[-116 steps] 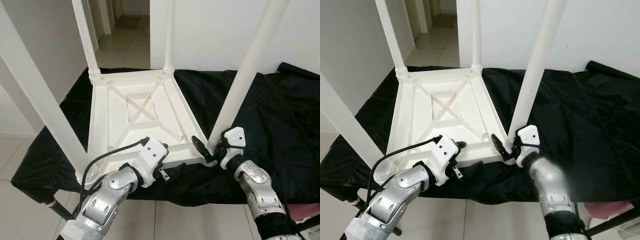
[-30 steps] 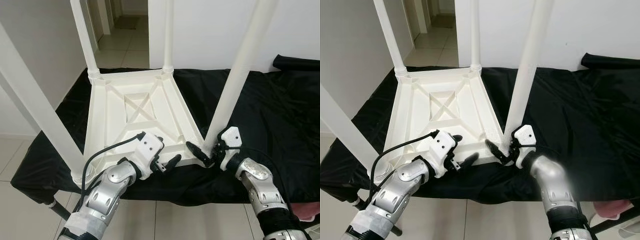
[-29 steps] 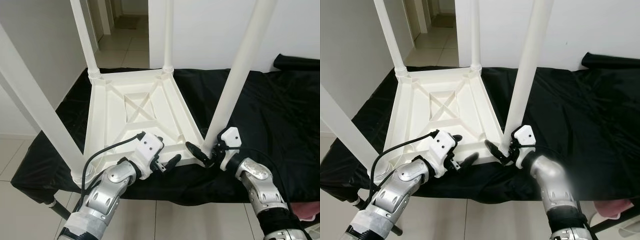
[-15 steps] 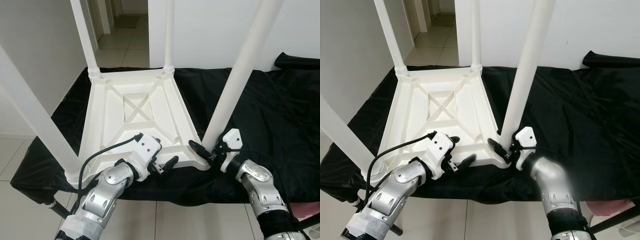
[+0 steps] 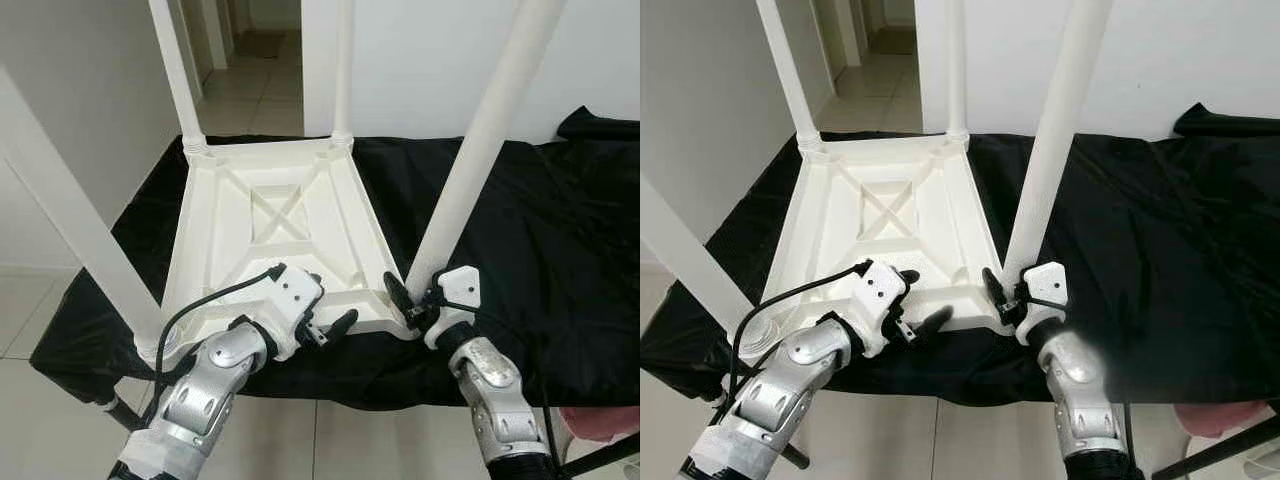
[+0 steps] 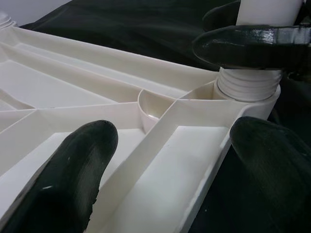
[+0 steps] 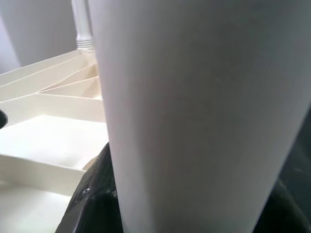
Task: Building children table
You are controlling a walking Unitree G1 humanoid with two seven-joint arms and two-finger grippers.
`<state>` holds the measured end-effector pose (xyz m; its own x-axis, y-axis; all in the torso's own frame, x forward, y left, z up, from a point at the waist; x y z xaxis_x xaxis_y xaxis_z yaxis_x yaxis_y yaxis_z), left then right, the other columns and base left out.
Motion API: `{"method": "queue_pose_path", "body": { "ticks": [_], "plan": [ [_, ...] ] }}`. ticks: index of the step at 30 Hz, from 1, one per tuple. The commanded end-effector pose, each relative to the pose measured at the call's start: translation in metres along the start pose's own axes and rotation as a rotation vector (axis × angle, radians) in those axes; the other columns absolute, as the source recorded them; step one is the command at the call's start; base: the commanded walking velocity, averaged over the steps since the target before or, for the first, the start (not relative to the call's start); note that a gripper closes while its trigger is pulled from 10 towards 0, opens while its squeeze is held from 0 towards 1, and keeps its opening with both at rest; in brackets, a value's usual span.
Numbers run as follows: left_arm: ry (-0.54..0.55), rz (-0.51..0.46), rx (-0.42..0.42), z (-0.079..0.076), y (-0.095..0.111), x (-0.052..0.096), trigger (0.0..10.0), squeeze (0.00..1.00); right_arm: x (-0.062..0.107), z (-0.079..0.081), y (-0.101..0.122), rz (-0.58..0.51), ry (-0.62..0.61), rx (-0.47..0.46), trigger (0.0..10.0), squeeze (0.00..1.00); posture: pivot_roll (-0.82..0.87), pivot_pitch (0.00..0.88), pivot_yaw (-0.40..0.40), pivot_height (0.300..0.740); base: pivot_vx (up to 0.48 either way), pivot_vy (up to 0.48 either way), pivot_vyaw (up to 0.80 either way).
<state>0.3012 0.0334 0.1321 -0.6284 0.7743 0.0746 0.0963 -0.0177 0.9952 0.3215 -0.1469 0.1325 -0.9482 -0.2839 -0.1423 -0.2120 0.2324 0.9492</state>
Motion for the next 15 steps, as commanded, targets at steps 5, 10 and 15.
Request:
{"method": "queue_pose_path", "body": {
  "ticks": [5,10,15],
  "plan": [
    [0.007,0.008,0.005,-0.004,-0.003,0.001,10.0,0.00,0.004,-0.003,0.005,0.020,-0.212,-0.058,10.0,0.00,-0.03,0.000,0.058,0.740,0.000,0.000,0.00],
    [0.041,-0.013,0.016,-0.003,0.000,0.002,10.0,0.00,0.005,0.005,0.000,0.094,-0.316,-0.010,10.0,0.00,-0.02,0.000,0.038,0.740,0.000,0.000,0.00],
    [0.048,-0.016,0.018,-0.002,0.001,0.003,10.0,0.00,0.004,0.006,0.001,0.103,-0.349,-0.019,10.0,0.00,-0.02,0.000,0.034,0.740,0.000,0.000,0.00]
  ]
}}
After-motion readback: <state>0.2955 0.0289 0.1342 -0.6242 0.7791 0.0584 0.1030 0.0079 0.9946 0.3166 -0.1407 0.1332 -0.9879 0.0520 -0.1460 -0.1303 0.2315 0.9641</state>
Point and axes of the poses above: a point about 5 cm out from each wrist's last joint towards the gripper, its own x axis pointing back from the gripper into the wrist, its own y axis along the axis of the wrist's last joint, z = x × y, the point moved 4 cm from there along -x, pointing out of the wrist towards the gripper, and after that the axes turned 13 degrees about x, right-handed, at the moved point
